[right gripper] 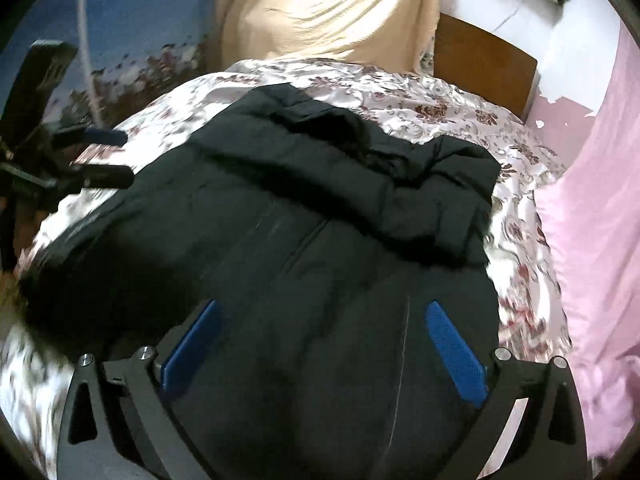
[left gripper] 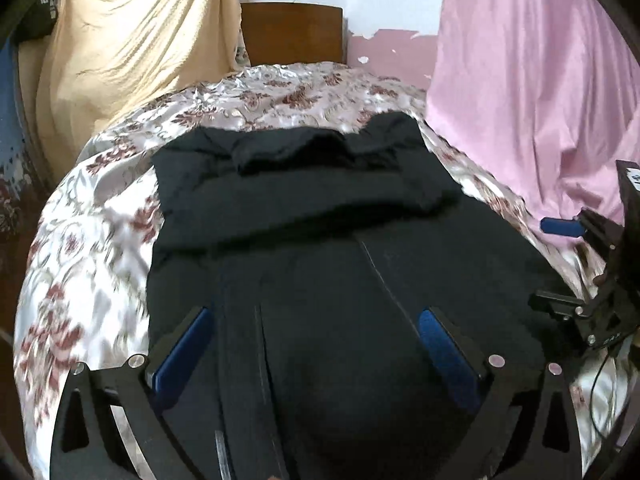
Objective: Fold large clothes
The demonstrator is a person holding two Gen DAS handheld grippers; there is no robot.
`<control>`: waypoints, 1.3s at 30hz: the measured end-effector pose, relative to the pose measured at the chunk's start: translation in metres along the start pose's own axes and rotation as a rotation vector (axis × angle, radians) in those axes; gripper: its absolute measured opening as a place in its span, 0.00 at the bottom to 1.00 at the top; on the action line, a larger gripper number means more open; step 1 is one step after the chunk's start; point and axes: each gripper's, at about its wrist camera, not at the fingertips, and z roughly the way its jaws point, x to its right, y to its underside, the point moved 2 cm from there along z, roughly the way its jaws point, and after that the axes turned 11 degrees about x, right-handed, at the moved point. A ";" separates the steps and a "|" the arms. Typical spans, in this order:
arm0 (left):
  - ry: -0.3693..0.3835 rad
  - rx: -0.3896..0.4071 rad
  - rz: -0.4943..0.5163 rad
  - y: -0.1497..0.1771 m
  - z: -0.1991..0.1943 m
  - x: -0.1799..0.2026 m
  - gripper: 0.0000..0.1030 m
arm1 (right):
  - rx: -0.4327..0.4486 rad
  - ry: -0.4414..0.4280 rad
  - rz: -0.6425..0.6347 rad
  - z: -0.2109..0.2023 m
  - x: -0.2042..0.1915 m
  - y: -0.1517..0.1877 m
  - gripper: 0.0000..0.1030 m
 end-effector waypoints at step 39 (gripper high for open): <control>-0.185 -0.286 0.255 0.148 -0.067 0.045 1.00 | -0.247 0.235 -0.318 -0.059 -0.070 0.123 0.98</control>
